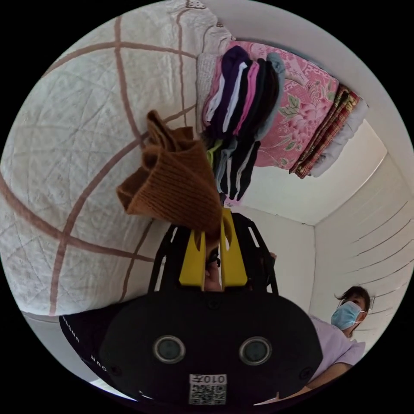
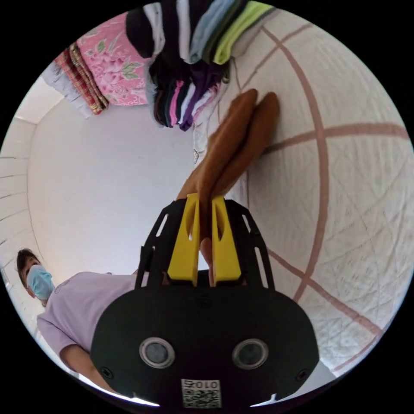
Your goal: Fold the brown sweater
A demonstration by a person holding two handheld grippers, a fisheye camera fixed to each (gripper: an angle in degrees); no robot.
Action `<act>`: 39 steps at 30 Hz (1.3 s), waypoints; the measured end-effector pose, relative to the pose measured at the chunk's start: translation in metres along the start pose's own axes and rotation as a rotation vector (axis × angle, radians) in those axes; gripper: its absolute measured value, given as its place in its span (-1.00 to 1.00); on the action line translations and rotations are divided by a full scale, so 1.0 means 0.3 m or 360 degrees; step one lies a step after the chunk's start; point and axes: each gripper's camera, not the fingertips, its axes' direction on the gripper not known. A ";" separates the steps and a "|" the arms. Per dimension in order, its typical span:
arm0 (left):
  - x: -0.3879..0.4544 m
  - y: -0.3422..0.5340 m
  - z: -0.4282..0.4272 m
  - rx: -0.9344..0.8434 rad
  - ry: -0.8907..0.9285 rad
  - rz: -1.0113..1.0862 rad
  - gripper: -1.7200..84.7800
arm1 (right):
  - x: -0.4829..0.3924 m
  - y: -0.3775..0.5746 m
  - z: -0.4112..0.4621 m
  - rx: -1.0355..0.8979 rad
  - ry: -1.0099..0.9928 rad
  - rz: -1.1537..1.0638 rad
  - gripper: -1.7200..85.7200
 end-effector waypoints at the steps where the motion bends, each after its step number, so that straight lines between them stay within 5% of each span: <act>1: 0.021 -0.012 0.030 -0.0021 0.0022 0.0060 -0.75 | -0.058 0.011 -0.017 0.0011 0.0004 -0.0038 -0.83; 21: 0.133 0.057 0.712 -0.0336 0.0224 0.0621 -0.75 | -0.870 0.513 -0.522 0.0356 -0.0055 -0.0439 -0.86; 29: 0.069 0.196 1.253 -0.0352 0.0129 0.0766 -0.75 | -1.002 0.686 -0.969 0.0366 -0.0091 -0.0516 -0.86; 39: -0.235 0.312 1.962 -0.0327 0.0069 0.0515 -0.75 | -1.094 0.756 -1.558 0.0245 0.0016 -0.0360 -0.85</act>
